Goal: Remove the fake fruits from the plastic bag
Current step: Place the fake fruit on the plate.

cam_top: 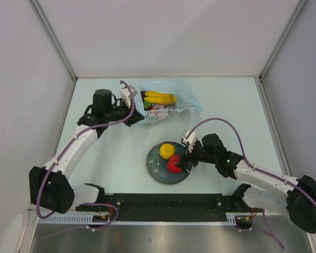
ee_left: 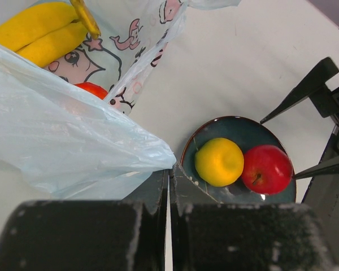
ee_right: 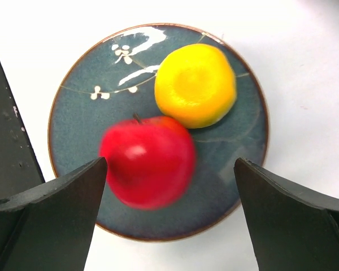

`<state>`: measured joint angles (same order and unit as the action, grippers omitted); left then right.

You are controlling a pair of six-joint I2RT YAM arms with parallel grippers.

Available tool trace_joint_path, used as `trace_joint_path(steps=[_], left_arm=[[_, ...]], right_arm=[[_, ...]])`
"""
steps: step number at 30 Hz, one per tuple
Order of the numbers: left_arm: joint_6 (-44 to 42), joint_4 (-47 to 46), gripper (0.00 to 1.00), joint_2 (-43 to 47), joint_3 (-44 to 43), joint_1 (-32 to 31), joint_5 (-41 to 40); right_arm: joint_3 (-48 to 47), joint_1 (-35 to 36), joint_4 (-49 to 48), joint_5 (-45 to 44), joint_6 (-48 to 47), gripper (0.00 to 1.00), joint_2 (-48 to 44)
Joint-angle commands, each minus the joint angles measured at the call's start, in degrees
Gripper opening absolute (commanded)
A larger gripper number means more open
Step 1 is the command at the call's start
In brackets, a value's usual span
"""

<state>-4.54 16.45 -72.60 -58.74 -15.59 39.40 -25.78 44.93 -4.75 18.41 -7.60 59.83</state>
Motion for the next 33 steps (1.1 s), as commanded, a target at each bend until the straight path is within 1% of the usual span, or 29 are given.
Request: trace_joint_path(steps=[1,4,6,8,9,11,13,14,16,17,18,19,20,21,22,23,24,27,30,33], left_arm=[[0.1,-2.4,0.0,1.0,-2.3,0.4,1.6],[1.3,-3.3,0.0,0.4,-2.3,0.4,2.1],[2.7,-4.0,0.0,0.2,-2.1,0.5,2.4],[4.0,-4.6,0.0,0.3,-1.9,0.4,2.6],[4.2,-4.6,0.0,0.3,-2.0,0.4,2.8],[4.2,-4.3,0.0,0.6,-2.0,0.4,3.2],[4.2,-4.0,0.0,1.1,-1.6,0.5,3.3],[4.2,-4.1,0.0,1.5,-1.4,0.4,3.4],[4.2,-3.8,0.0,2.3,-1.0,0.5,3.0],[3.6,-3.7,0.0,3.2,-0.9,0.5,2.9],[3.0,-3.5,0.0,3.4,-0.9,0.5,2.6],[2.6,-2.9,0.0,3.9,-0.7,0.5,2.5],[1.7,-2.8,0.0,4.5,-0.6,0.6,2.4],[1.5,-2.6,0.0,4.8,-0.3,0.7,2.3],[1.5,-2.6,0.0,5.1,0.1,0.7,2.2],[1.5,-2.6,0.0,5.5,0.4,0.9,2.3],[1.7,-2.9,0.0,6.0,0.6,1.1,2.3],[1.9,-3.3,0.0,7.4,1.8,1.6,2.4],[1.8,-3.1,0.0,8.7,2.8,2.4,2.5],[2.0,-3.3,0.0,9.7,3.7,2.8,2.6]], right_arm=[[-3.2,-1.8,7.8,3.1,-3.6,1.0,-4.5],[-5.1,-3.1,8.7,4.4,-2.5,1.0,-4.3],[-6.6,-4.3,7.6,4.9,0.6,0.99,-3.2],[-8.2,-4.5,5.6,3.2,5.2,0.97,-0.9],[-10.5,-4.4,5.3,2.9,6.8,0.96,0.3],[-13.0,-3.4,5.5,2.4,8.5,0.92,3.6],[-16.7,-0.1,6.9,1.6,7.6,0.91,5.5],[-17.7,0.8,7.5,3.9,4.0,0.92,7.3],[-21.0,1.0,11.0,8.5,-8.1,0.91,9.0],[-22.6,0.0,13.2,13.5,-13.0,0.91,10.7],[-24.1,-2.2,15.5,16.2,-22.4,0.91,12.0],[-27.9,-3.4,20.9,19.0,-26.1,0.91,13.2],[-29.8,-4.3,23.5,23.6,-29.1,0.91,14.6],[-31.6,-4.8,26.3,25.1,-32.2,0.91,18.0],[-35.4,-4.8,32.1,26.0,-37.7,0.92,19.7],[-36.6,-4.6,34.6,27.1,-40.6,0.92,21.5],[-37.6,-4.1,36.8,27.1,-42.2,0.92,24.2],[-38.7,-2.7,36.6,27.3,-43.8,0.93,28.3],[-39.9,-0.7,37.3,27.1,-44.2,0.88,30.9],[-40.0,0.2,35.8,27.0,-42.1,0.84,32.1]])
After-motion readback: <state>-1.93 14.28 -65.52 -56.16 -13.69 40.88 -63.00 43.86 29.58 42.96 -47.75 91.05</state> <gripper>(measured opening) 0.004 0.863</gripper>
